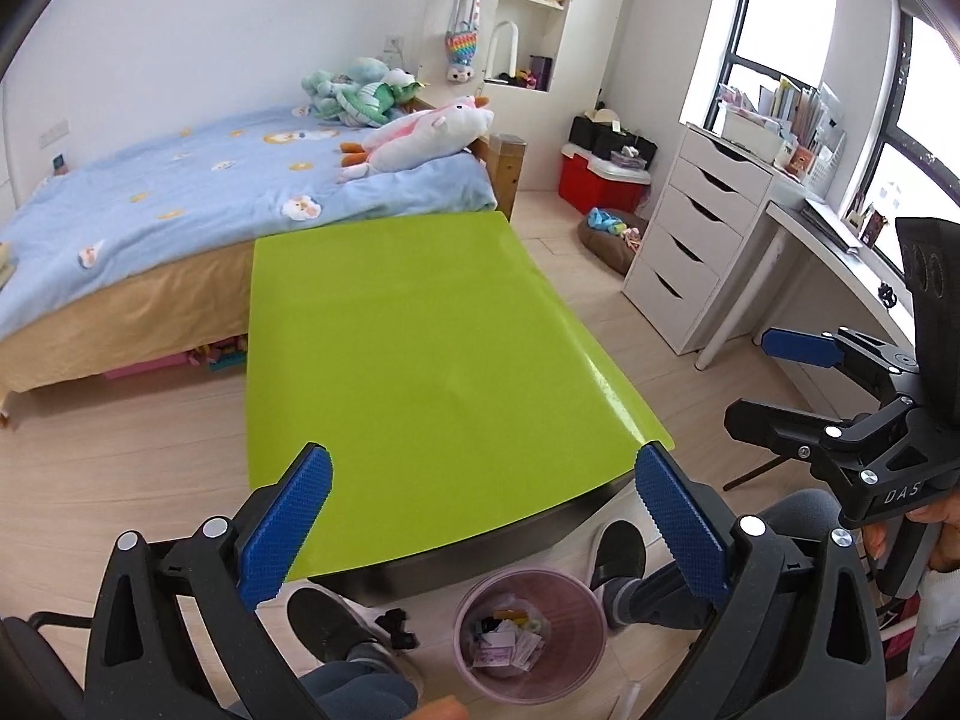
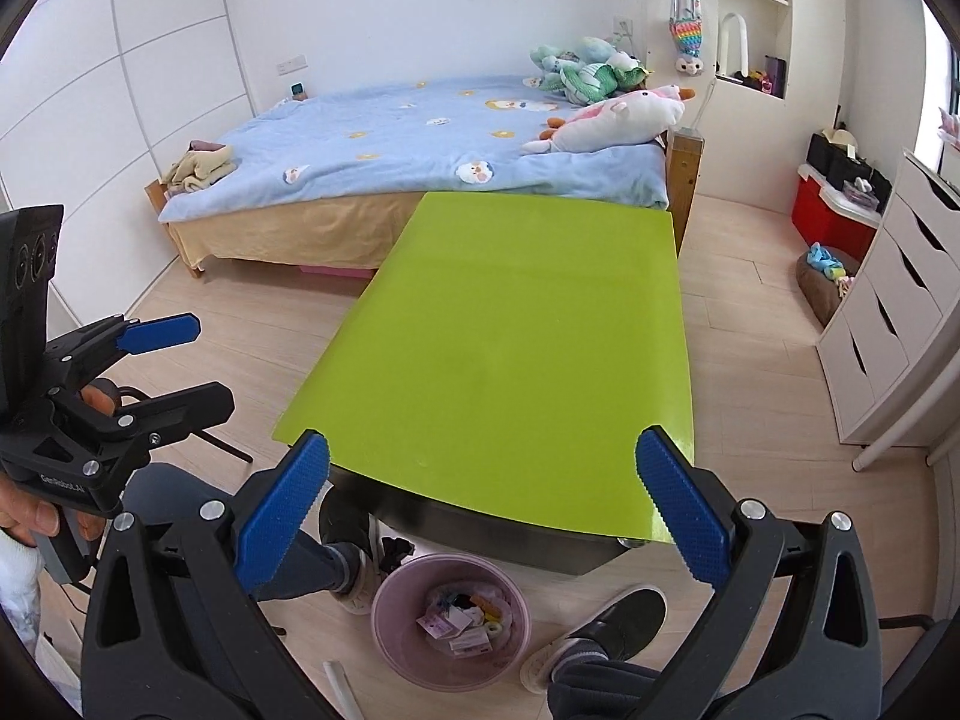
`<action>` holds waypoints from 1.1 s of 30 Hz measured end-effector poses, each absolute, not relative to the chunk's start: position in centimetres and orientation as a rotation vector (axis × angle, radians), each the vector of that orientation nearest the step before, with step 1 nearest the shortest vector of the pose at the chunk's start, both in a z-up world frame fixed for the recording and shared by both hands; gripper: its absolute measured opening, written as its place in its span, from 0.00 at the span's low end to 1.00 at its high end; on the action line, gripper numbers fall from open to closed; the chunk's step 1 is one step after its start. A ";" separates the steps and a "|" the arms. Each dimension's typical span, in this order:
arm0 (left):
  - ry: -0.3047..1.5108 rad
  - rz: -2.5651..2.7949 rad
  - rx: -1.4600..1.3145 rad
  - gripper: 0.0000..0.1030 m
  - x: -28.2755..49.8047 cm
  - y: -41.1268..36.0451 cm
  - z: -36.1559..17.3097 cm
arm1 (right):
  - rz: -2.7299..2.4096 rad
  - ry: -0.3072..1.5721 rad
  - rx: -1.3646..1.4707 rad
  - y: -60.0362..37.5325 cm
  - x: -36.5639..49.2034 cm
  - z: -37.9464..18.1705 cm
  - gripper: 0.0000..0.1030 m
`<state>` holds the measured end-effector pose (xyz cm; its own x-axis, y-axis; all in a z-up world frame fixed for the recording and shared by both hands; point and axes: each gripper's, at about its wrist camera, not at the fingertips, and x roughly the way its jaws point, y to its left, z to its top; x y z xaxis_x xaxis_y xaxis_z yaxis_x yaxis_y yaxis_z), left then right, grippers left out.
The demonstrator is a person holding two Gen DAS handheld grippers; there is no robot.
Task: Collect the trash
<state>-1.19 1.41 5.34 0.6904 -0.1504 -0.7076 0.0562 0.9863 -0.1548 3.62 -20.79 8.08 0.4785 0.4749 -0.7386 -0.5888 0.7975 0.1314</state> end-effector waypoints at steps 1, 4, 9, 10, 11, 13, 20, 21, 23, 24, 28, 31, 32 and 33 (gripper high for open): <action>0.804 -0.115 -0.123 0.94 -1.2 1.3 5.3 | 0.652 0.850 -0.149 -20.8 3.6 8.1 0.97; 0.813 -0.120 -0.125 0.94 -1.0 1.2 5.3 | 0.653 0.849 -0.148 -20.7 3.6 8.3 0.97; 0.812 -0.110 -0.119 0.94 -1.0 1.1 5.5 | 0.653 0.849 -0.148 -20.7 3.6 8.3 0.97; 0.810 -0.100 -0.112 0.94 -1.0 1.1 5.5 | 0.654 0.850 -0.147 -20.8 3.6 8.3 0.97; 0.810 -0.096 -0.111 0.94 -1.0 1.1 5.6 | 0.654 0.849 -0.149 -20.7 3.6 8.3 0.97; 0.811 -0.096 -0.112 0.94 -1.0 1.1 5.6 | 0.654 0.849 -0.149 -20.7 3.7 8.3 0.97; 0.804 -0.067 -0.102 0.94 -1.0 1.0 5.8 | 0.661 0.856 -0.151 -20.5 3.6 8.2 0.97; 0.804 -0.064 -0.104 0.94 -1.0 1.0 5.8 | 0.662 0.857 -0.152 -20.5 3.6 8.2 0.97; 0.805 -0.060 -0.108 0.94 -1.0 1.0 5.8 | 0.661 0.862 -0.154 -20.4 3.7 8.0 0.97; 0.804 -0.058 -0.109 0.94 -1.0 1.0 5.8 | 0.661 0.863 -0.154 -20.4 3.7 8.0 0.97; 0.805 -0.054 -0.109 0.94 -0.9 0.9 5.7 | 0.662 0.863 -0.153 -20.3 3.7 8.0 0.97; 0.808 -0.050 -0.108 0.94 -1.0 1.0 5.7 | 0.662 0.863 -0.153 -20.3 3.7 8.0 0.97; 0.808 -0.048 -0.107 0.94 -1.0 1.0 5.7 | 0.662 0.863 -0.154 -20.3 3.7 8.0 0.97; 0.809 -0.047 -0.108 0.94 -1.0 1.0 5.7 | 0.662 0.863 -0.153 -20.3 3.7 8.0 0.97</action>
<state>-1.00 0.98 5.67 0.6899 -0.0827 -0.7192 0.0005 0.9935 -0.1138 3.71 -20.33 7.99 0.4657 0.4772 -0.7452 -0.5968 0.7912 0.1337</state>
